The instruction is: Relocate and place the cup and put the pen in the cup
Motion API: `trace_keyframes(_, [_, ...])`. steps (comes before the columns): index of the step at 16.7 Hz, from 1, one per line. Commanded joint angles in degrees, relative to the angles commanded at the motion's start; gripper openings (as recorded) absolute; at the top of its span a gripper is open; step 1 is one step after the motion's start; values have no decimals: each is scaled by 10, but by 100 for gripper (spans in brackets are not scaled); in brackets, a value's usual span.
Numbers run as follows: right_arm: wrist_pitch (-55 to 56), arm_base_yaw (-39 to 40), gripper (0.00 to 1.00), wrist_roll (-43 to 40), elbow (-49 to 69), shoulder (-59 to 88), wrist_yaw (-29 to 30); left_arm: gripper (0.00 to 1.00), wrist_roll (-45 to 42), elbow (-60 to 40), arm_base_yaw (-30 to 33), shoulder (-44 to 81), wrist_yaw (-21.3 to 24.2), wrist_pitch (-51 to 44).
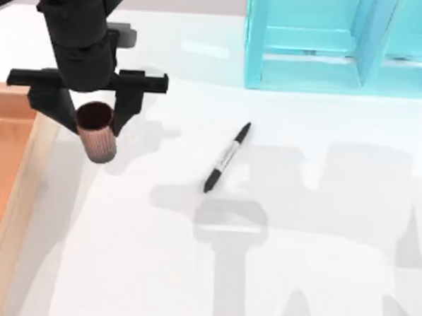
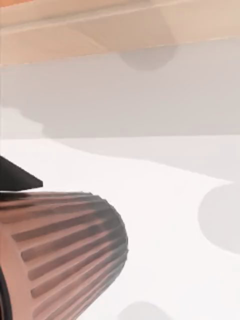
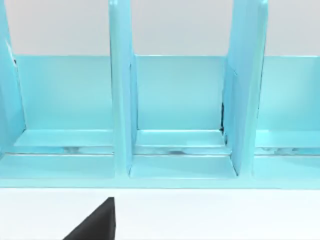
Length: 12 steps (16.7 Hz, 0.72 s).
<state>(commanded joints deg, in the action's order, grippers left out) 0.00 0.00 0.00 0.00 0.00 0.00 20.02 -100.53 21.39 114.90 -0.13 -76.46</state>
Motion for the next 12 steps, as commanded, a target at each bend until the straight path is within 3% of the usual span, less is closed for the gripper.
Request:
trace_keyframes(7, [0,0,100,0,0,0,0,0,18,-1,18,31,-1,33])
trace_keyframes(12, [0,0,100,0,0,0,0,0,17,56,19,38,-2,105])
